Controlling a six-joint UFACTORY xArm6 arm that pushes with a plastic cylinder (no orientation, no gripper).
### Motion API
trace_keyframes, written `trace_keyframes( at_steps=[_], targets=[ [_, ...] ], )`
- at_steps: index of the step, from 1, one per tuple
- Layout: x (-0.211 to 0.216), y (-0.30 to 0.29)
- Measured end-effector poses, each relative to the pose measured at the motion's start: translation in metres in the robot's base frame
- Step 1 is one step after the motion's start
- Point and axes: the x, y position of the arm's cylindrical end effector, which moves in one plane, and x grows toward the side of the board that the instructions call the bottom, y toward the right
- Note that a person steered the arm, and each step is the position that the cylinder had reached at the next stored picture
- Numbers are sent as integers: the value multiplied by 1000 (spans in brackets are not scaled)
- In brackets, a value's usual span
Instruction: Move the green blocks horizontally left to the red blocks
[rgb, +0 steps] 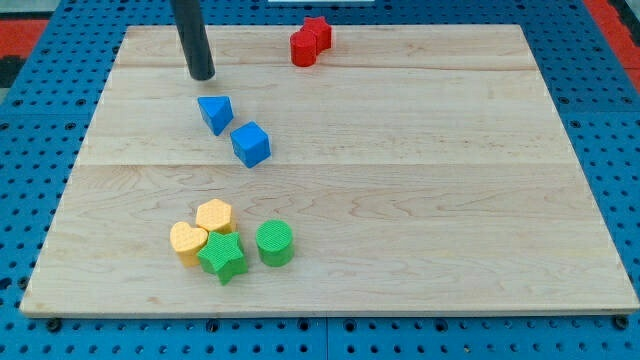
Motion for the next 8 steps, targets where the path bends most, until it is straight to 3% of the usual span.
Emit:
trace_keyframes(
  at_steps=[1,2,3,4,5,7,8],
  targets=[
    [46,-40],
    [127,-69],
    [215,-69],
    [271,-62],
    [286,-4],
    [263,128],
    [238,156]
  ],
)
